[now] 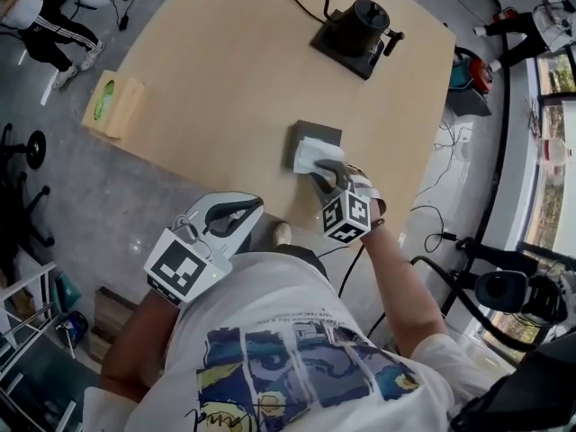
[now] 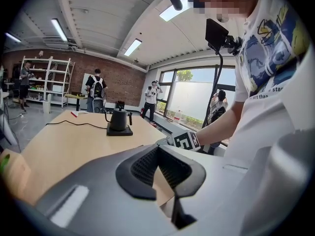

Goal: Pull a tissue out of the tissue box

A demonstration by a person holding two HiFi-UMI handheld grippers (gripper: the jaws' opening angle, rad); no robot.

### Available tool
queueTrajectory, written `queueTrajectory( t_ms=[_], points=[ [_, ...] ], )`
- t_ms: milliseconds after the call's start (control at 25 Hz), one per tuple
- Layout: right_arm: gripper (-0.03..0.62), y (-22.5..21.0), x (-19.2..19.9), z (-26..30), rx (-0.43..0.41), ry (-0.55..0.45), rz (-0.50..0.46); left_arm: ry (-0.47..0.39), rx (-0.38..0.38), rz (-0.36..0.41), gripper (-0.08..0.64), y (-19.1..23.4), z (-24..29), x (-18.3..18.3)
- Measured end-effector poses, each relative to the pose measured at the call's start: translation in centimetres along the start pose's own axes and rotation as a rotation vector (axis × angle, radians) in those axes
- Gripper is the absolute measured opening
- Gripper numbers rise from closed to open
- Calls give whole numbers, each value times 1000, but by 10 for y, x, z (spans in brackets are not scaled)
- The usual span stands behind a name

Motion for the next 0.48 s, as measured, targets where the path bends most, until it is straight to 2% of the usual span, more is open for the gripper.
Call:
queueTrajectory(
  t_ms=[480],
  points=[
    [8,4,-7,-7,0,4,16,4,26,16,6,7,2,-4]
  ],
)
Point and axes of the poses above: the fingertips, and each gripper's own axes: z forward along the fingers, y to its left, x out of its underside, the point moved 10 cm from there along -z, backward along the fingers, and after that the axes turned 13 degrees about -z, right-handed, at the moved point
